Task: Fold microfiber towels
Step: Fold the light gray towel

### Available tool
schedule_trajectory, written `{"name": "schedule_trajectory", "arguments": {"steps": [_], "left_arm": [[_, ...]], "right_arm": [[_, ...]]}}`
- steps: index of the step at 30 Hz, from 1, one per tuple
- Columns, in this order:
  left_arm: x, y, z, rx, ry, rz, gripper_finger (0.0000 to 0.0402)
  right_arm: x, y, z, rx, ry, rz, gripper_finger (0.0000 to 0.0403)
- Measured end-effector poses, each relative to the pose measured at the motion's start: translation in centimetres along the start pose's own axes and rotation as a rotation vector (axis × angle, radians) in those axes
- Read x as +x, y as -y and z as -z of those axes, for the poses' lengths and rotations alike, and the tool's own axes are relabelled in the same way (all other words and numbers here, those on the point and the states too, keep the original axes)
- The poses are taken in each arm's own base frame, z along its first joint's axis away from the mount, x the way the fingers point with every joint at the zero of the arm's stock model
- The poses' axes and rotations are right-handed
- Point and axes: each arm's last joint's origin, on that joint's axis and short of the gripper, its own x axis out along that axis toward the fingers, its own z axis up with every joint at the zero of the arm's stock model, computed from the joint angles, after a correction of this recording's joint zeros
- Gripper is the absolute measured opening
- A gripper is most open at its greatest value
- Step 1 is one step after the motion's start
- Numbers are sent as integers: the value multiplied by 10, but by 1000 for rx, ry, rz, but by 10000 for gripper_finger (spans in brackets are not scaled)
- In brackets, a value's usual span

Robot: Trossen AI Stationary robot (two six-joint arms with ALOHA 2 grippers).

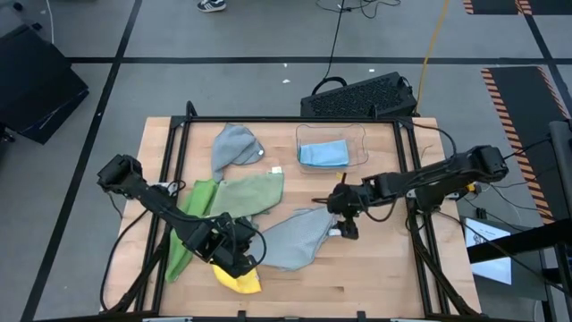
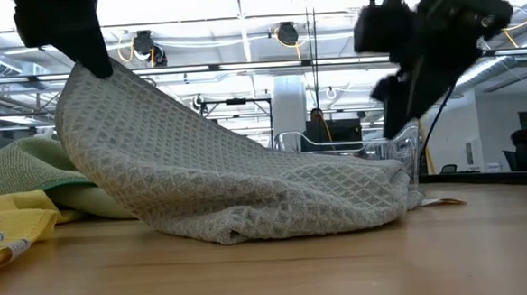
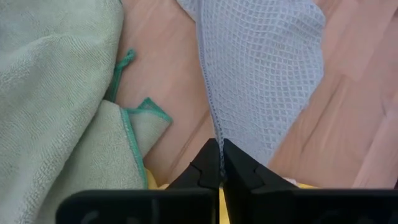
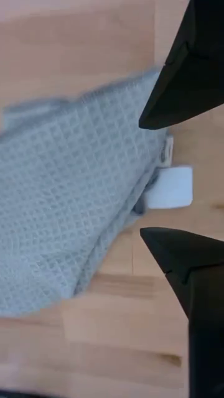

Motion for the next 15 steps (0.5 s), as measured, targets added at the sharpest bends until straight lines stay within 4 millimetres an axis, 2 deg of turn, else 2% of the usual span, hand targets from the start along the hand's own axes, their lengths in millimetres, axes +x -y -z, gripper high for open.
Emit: {"name": "schedule_trajectory", "arguments": {"steps": [6,15], "left_arm": [[4,-3,3,8,-8,-15,6],[4,-3,3,38,-16,-9,10]], "right_arm": [[13,19,27,156,57,6,261],[13,31,61,298,244,30,260]]}}
